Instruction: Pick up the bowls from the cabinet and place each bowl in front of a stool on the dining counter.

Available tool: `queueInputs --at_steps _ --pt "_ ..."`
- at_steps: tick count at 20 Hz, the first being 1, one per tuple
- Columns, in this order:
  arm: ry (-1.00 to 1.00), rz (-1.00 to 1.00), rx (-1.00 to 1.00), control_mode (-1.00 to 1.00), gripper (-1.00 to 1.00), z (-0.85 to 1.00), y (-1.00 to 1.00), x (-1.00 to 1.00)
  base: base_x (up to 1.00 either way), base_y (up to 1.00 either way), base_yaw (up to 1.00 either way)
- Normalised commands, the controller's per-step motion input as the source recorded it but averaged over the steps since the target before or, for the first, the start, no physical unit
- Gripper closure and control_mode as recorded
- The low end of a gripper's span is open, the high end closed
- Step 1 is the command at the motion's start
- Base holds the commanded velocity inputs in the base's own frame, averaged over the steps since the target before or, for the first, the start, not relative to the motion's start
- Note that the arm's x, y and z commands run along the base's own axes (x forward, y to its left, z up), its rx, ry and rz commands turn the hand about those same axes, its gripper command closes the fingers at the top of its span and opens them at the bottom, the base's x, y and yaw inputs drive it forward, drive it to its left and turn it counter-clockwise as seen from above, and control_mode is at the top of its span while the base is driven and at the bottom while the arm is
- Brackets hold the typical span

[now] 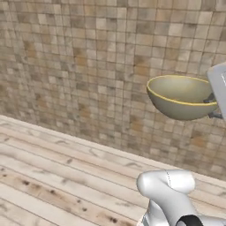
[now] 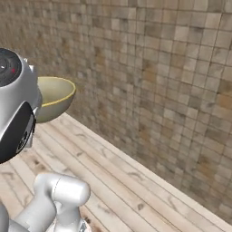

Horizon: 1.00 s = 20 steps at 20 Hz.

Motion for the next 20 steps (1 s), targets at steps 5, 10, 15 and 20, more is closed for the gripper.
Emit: queueInputs --at_steps 5,10,15,20 --pt "0.0 0.0 0.0 1.0 1.0 0.0 0.0 0.0 1.0 -0.01 0.64" --pt "0.0 0.0 0.0 1.0 1.0 0.0 0.0 0.0 1.0 0.0 0.69" --pt "0.0 0.0 0.0 1.0 1.0 0.0 0.0 0.0 0.96 -0.03 0.79" --pt "0.0 0.0 0.0 1.0 1.0 0.0 0.0 0.0 0.87 -0.05 0.83"
